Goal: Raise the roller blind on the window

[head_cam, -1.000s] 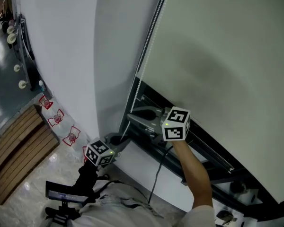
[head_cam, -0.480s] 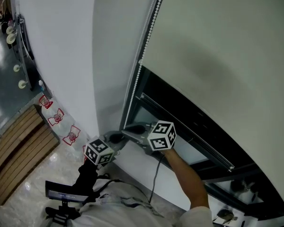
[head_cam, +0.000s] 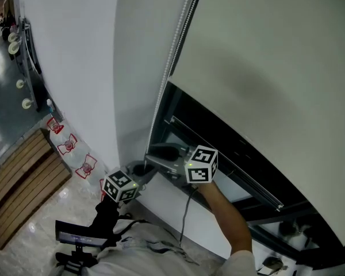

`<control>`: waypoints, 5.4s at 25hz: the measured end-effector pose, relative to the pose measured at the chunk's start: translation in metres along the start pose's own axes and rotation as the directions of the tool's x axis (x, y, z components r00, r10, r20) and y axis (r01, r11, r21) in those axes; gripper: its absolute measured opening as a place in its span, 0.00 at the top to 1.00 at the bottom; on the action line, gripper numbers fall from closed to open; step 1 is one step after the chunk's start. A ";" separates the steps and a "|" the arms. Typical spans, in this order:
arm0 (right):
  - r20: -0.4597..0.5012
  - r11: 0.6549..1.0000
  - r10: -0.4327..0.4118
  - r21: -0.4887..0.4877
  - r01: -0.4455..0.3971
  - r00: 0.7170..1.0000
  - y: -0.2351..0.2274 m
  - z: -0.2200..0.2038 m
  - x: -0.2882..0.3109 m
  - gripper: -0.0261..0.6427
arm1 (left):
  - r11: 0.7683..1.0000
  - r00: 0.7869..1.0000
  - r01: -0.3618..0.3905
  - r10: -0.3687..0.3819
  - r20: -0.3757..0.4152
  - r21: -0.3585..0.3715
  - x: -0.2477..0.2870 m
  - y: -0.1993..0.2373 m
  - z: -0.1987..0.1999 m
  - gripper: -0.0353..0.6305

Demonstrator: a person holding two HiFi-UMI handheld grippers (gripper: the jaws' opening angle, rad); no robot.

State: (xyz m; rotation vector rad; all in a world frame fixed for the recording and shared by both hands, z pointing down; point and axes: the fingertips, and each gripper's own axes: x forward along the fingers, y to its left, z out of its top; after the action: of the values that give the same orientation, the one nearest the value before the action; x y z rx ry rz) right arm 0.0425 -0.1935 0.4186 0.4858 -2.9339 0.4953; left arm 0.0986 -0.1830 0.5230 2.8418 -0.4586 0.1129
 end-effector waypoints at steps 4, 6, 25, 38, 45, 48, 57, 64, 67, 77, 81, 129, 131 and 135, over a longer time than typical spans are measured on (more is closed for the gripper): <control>0.084 0.996 -0.011 -0.091 0.019 0.996 0.001 0.066 -0.010 0.73 | 1.000 1.000 -0.002 0.002 0.001 -0.005 0.000 0.000 -0.001 0.95; 0.149 0.989 -0.032 -0.136 0.052 0.988 0.000 0.108 -0.018 0.67 | 1.000 1.000 -0.004 0.004 0.003 -0.005 0.001 0.001 0.000 0.95; 0.352 0.938 0.036 -0.336 0.090 0.935 0.031 0.335 -0.057 0.82 | 1.000 1.000 -0.010 0.010 -0.003 -0.001 0.001 0.003 0.001 0.95; 0.286 0.921 0.048 -0.384 0.069 0.957 0.042 0.349 -0.055 0.94 | 1.000 1.000 -0.015 0.015 -0.002 -0.004 0.001 0.005 -0.003 0.95; 0.298 0.926 0.070 -0.375 0.050 0.952 0.046 0.347 -0.059 0.94 | 1.000 1.000 -0.011 0.011 -0.003 -0.015 0.000 0.004 -0.003 0.95; 0.290 0.913 0.061 -0.402 0.064 0.955 0.048 0.346 -0.061 0.95 | 1.000 1.000 -0.013 0.013 -0.008 -0.020 -0.001 0.005 -0.005 0.95; 0.260 0.923 0.012 -0.374 0.089 0.965 0.045 0.342 -0.064 0.95 | 1.000 1.000 -0.007 0.006 -0.013 -0.026 0.001 0.000 -0.008 0.95; 0.150 0.925 -0.034 -0.371 0.088 0.988 0.036 0.288 -0.042 0.95 | 1.000 1.000 -0.006 0.006 -0.013 -0.029 0.001 -0.001 -0.009 0.95; 0.128 0.933 -0.055 -0.346 0.097 0.990 0.023 0.252 -0.034 0.95 | 1.000 1.000 -0.005 0.005 -0.013 -0.029 0.001 -0.002 -0.007 0.95; 0.098 0.971 -0.073 -0.219 0.093 0.993 0.001 0.160 -0.026 0.95 | 0.999 1.000 -0.009 0.008 -0.019 -0.032 -0.001 0.000 -0.011 0.95; 0.057 0.979 -0.083 -0.181 0.092 0.995 -0.005 0.118 -0.017 0.95 | 1.000 1.000 -0.008 0.007 -0.019 -0.030 -0.001 0.000 -0.010 0.95; 0.285 0.950 0.003 -0.301 0.087 0.958 0.020 0.258 -0.027 0.81 | 1.000 0.999 -0.023 0.023 -0.025 -0.018 0.000 0.008 -0.010 0.95; 0.299 0.943 0.009 -0.319 0.091 0.954 0.023 0.280 -0.030 0.81 | 1.000 0.999 -0.023 0.023 -0.026 -0.019 0.001 0.007 -0.010 0.95; 0.324 0.934 0.015 -0.343 0.102 0.946 0.027 0.323 -0.039 0.81 | 0.999 0.999 -0.028 0.027 -0.028 -0.026 0.002 0.008 -0.001 0.95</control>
State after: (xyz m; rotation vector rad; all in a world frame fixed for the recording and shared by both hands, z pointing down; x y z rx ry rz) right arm 0.0474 -0.2677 0.1013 0.6320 -3.2047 -0.1437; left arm 0.0978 -0.1907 0.5256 2.8050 -0.4898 0.1493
